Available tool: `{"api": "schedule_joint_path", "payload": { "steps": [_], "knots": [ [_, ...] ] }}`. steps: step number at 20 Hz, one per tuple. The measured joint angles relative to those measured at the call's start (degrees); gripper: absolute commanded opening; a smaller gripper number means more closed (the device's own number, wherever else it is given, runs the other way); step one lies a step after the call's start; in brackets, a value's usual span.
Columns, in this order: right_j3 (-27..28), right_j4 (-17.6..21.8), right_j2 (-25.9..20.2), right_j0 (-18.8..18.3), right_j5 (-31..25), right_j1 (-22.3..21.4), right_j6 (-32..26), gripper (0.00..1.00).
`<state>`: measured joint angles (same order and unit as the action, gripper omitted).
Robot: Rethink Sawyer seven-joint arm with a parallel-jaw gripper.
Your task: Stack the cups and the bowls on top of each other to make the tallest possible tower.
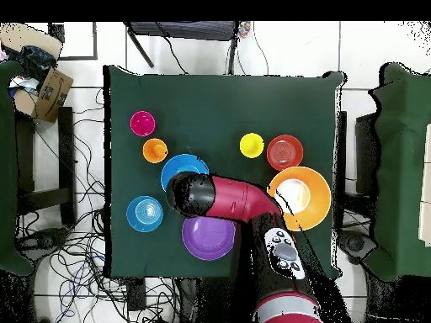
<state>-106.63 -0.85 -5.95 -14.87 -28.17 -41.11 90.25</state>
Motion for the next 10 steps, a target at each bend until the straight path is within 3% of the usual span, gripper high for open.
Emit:
{"api": "schedule_joint_path", "payload": {
  "steps": [10],
  "knots": [
    [1.17,0.01,0.01,0.83,-0.01,-0.74,0.0,1.0]
  ]
}}
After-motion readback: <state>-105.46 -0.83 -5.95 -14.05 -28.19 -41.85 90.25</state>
